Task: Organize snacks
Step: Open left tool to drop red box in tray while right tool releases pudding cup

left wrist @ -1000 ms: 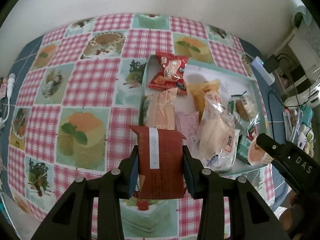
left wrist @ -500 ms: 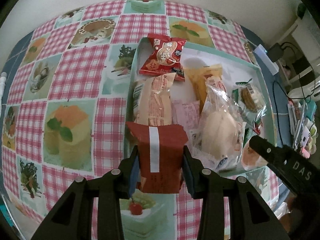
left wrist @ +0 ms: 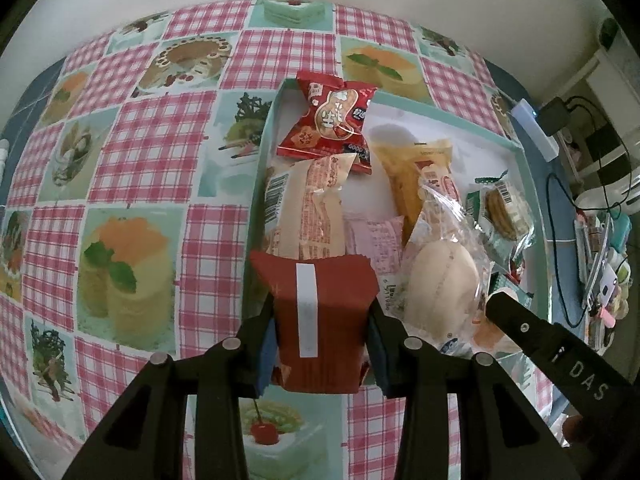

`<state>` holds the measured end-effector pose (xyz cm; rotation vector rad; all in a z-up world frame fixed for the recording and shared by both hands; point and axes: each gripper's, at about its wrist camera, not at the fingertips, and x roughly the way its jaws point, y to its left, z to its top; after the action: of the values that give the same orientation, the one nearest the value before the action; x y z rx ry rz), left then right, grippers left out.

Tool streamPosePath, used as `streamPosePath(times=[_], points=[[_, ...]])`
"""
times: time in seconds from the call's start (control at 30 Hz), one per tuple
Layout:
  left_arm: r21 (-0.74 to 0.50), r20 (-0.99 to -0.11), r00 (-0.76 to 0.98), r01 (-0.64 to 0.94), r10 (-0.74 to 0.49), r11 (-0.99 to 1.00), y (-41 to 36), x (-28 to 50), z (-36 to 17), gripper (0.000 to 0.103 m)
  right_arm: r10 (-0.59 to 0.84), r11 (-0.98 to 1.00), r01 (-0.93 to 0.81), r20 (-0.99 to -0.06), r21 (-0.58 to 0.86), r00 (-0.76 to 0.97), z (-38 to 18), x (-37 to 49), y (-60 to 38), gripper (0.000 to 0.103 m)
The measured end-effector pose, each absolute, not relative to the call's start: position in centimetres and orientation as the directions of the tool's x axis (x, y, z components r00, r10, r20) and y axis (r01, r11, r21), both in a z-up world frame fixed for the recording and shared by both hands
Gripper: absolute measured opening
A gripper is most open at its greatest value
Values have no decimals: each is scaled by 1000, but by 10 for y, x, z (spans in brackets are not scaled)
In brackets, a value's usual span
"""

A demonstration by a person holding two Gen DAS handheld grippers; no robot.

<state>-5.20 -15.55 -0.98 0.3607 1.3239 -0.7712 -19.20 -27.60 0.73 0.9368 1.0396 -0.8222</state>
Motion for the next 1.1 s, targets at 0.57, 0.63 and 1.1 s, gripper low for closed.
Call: streamPosePath(times=[0.57, 0.63, 1.1], points=[[-206, -933, 80, 679, -350, 705, -142, -47, 23, 65, -153, 428, 880, -943, 207, 296, 16, -185, -275, 50], [-207, -930, 90, 674, -356, 710, -139, -45, 27, 66, -158, 430, 880, -942, 204, 295, 17, -185, -275, 50], [-85, -951, 215, 511, -222, 856, -104, -6, 24, 90, -178, 474, 857, -931, 203, 319, 26, -181, -272, 67]])
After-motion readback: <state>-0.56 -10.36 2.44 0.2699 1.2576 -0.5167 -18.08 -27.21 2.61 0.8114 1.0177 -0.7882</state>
